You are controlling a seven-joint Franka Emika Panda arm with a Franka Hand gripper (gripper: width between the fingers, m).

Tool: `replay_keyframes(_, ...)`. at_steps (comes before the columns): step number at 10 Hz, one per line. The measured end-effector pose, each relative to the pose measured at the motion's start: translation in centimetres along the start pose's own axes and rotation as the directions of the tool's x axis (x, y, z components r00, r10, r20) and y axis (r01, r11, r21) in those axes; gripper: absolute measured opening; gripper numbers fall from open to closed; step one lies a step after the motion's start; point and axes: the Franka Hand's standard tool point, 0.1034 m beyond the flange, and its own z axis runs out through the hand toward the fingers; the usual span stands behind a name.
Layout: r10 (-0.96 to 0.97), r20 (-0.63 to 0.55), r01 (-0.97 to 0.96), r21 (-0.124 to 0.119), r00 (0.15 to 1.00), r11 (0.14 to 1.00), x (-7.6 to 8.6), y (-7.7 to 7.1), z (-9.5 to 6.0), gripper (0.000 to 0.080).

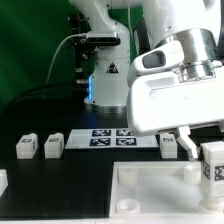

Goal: Assemble one leg

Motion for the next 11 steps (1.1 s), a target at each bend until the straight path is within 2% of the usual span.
replay_keyframes(4, 0.000, 0.003, 0.000, -0.004, 1.000, 1.000, -0.5, 0.3, 0.2, 0.0294)
replay_keyframes(6, -0.002, 0.016, 0.001, 0.002, 1.000, 1.000, -1.2, -0.2, 0.7, 0.0294)
replay_keyframes(9, 0.009, 0.024, -0.009, 0.003, 1.000, 1.000, -1.3, -0.4, 0.9, 0.0294)
replay_keyframes(11, 0.044, 0.005, -0.044, -0.013, 0.999, 0.999, -1.2, -0.5, 0.9, 0.0294)
